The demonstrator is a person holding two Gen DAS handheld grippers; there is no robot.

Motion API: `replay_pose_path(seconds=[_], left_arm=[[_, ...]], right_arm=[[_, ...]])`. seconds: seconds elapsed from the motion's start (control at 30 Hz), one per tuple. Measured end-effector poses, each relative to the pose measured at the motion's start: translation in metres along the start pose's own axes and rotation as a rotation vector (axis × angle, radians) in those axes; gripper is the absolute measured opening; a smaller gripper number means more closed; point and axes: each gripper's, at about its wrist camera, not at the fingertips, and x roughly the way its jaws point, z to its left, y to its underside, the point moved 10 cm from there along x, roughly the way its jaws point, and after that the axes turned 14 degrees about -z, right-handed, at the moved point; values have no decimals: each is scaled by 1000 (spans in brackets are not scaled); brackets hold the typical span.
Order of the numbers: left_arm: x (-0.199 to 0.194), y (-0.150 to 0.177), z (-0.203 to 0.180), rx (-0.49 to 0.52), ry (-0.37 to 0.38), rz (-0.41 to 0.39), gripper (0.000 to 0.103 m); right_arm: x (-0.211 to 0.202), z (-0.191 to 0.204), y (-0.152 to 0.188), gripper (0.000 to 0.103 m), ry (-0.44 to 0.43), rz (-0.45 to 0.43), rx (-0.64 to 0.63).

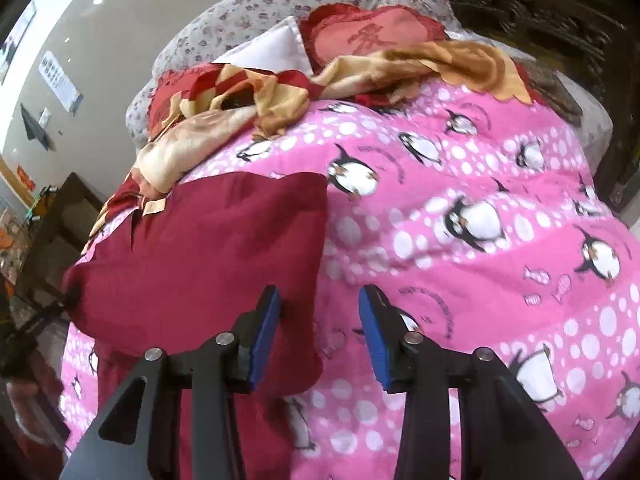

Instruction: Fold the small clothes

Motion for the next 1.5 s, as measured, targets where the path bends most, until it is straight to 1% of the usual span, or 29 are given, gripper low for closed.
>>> replay_pose_path(seconds=[0.07, 0.13, 0.23, 0.27, 0.37, 0.43, 0.47, 0.5, 0.57, 0.63, 0.7, 0.73, 0.77, 0.8, 0.87, 0.93, 1.0, 1.07, 1.1, 1.13, 1.2, 1.3, 1.4, 1.5], left_arm=[[5, 10, 11, 3, -17, 28, 13], [16, 28, 22, -8, -50, 77, 13], [23, 39, 30, -40, -66, 90, 13], [24, 42, 29, -36, -68, 94, 13], [26, 45, 25, 25, -92, 87, 14], [28, 48, 25, 25, -94, 93, 17], [30, 49, 26, 17, -95, 95, 23], [31, 51, 27, 10, -98, 100, 31], [33, 54, 30, -7, -101, 110, 36], [29, 54, 32, -5, -102, 110, 38], [22, 51, 33, 9, -118, 97, 44], [17, 48, 34, 22, -134, 78, 46], [14, 46, 34, 31, -142, 64, 50], [12, 44, 34, 39, -148, 54, 54], [12, 44, 32, 67, -165, 36, 57], [17, 48, 31, 96, -183, 53, 57], [24, 55, 29, 102, -182, 73, 57], [29, 60, 29, 108, -189, 78, 58], [30, 61, 29, 108, -190, 80, 58], [31, 62, 29, 104, -191, 83, 58], [32, 63, 30, 96, -191, 84, 59], [30, 62, 30, 92, -186, 86, 59], [29, 63, 31, 96, -186, 86, 59], [29, 64, 32, 87, -187, 88, 59]], right_arm=[[4, 7, -1, 57, 5, 0, -25], [9, 12, -1, 57, 3, 8, -22], [21, 19, -3, 58, -2, 22, -17], [25, 22, -4, 59, -6, 26, -18], [40, 25, -6, 59, -18, 46, -6], [49, 24, -5, 47, 0, 62, -26], [52, 22, -6, 43, 16, 57, -39], [54, 18, -7, 43, 45, 38, -57], [56, 9, -8, 43, 97, 25, -70], [52, 4, -8, 43, 95, 29, -27], [38, 2, -13, 43, 96, 10, -6], [26, 4, -17, 43, 89, -12, -15], [20, 7, -19, 43, 75, -22, -21], [11, 15, -20, 43, 38, -32, -32], [-1, 33, -15, 42, -31, -28, -80], [-2, 45, -6, 38, -57, 1, -129], [5, 51, 9, 33, -59, 29, -176], [15, 46, 22, 30, -14, 51, -219], [22, 40, 27, 30, 8, 66, -227], [25, 37, 30, 30, 10, 74, -219], [25, 33, 29, 30, 11, 75, -210], [12, 38, 23, 30, 32, 65, -246], [-2, 48, 14, 30, 9, 31, -253], [-4, 59, 12, 30, -27, 26, -244]])
